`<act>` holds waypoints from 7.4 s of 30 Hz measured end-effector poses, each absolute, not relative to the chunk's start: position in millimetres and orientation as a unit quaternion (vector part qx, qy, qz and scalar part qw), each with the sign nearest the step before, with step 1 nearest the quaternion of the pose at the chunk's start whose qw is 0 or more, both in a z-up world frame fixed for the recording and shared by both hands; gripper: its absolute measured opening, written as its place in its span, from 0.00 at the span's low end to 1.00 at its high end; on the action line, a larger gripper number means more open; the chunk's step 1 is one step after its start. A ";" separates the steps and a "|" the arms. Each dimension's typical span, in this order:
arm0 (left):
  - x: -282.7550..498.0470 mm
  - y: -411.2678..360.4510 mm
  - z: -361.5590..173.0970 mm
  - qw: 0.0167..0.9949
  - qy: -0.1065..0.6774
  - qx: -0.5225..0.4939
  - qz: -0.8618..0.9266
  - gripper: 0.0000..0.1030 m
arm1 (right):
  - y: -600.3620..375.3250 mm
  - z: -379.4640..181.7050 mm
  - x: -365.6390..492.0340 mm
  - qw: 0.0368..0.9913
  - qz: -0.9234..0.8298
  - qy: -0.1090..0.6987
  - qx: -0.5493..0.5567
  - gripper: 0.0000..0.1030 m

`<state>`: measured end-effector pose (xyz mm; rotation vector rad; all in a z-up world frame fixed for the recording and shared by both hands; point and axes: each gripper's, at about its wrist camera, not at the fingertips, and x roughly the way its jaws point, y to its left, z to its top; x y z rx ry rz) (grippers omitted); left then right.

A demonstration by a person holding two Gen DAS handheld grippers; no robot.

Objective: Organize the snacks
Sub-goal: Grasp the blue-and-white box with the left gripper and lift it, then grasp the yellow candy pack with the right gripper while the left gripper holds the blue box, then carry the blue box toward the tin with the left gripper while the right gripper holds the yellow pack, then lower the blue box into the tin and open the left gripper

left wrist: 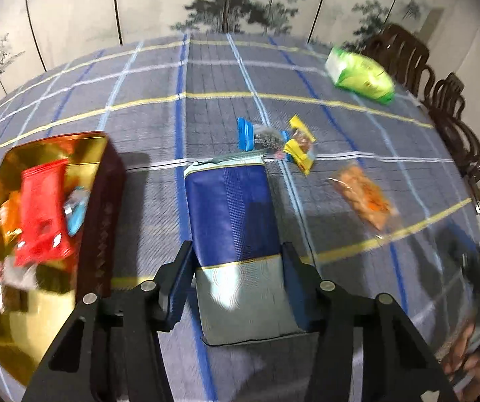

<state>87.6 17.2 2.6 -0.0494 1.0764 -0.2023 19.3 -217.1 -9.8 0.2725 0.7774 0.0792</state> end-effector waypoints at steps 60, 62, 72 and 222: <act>35.3 34.2 -33.4 0.835 0.543 0.050 -0.072 0.50 | -161.2 -4.2 34.3 0.916 0.068 0.387 0.076 0.24; 30.6 28.5 -31.9 0.843 0.529 0.060 -0.082 0.42 | -165.4 -10.1 24.3 0.915 0.064 0.390 0.075 0.24; 0.9 34.6 16.3 0.871 0.469 0.022 -0.141 0.00 | -174.4 -41.2 18.7 0.905 0.038 0.412 0.094 0.24; -5.1 191.9 30.6 0.919 0.392 0.037 -0.004 0.70 | 4.0 58.1 20.9 0.894 0.224 0.378 0.087 0.24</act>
